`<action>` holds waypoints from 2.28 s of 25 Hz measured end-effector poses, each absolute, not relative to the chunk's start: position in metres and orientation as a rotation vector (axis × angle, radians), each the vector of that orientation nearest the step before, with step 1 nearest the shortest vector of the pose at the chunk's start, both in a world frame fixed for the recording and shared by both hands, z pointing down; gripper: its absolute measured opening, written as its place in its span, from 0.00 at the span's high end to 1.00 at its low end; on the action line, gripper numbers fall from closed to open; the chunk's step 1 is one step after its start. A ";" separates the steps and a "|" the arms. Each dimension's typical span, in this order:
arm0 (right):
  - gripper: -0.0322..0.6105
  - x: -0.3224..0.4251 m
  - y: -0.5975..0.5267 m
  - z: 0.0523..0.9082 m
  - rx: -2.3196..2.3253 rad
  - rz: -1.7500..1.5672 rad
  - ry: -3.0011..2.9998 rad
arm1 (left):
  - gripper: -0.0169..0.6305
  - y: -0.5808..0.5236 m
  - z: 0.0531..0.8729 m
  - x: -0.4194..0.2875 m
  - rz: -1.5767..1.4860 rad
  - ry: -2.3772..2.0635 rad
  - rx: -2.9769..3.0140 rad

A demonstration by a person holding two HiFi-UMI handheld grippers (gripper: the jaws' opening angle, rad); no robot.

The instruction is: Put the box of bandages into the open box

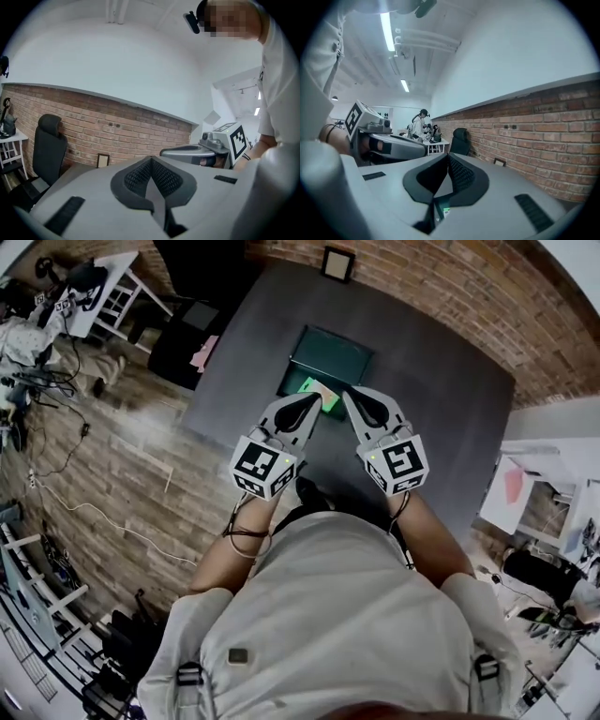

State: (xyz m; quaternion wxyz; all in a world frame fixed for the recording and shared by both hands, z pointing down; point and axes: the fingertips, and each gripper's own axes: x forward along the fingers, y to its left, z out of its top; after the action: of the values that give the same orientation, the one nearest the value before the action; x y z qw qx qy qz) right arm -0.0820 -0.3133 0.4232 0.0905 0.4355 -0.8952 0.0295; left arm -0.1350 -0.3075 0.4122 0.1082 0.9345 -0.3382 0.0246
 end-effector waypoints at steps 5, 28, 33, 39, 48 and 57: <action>0.91 -0.067 -0.288 0.399 1.285 0.012 -2.693 | 0.95 -0.290 0.387 -0.115 0.033 -0.999 2.799; 0.91 0.064 -0.113 0.361 1.013 -0.122 -2.886 | 0.95 -0.103 0.342 0.007 0.050 -1.366 2.779; 0.91 0.064 -0.080 0.356 0.991 -0.128 -2.895 | 0.95 -0.072 0.335 0.001 0.033 -1.389 2.773; 0.91 0.051 -0.044 0.344 0.984 -0.175 -2.898 | 0.95 -0.035 0.325 -0.018 0.034 -1.357 2.810; 0.91 0.011 0.020 0.331 1.023 -0.191 -2.910 | 0.95 0.029 0.320 -0.068 0.029 -1.347 2.802; 0.91 -0.021 0.063 0.329 1.054 -0.169 -2.902 | 0.95 0.068 0.316 -0.098 0.002 -1.329 2.819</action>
State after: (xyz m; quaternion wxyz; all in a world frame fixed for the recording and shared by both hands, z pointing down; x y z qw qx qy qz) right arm -0.0212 0.0631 0.3288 0.0248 0.3406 -0.9383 -0.0547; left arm -0.0980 0.0682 0.3160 0.0125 0.9044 -0.4265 0.0005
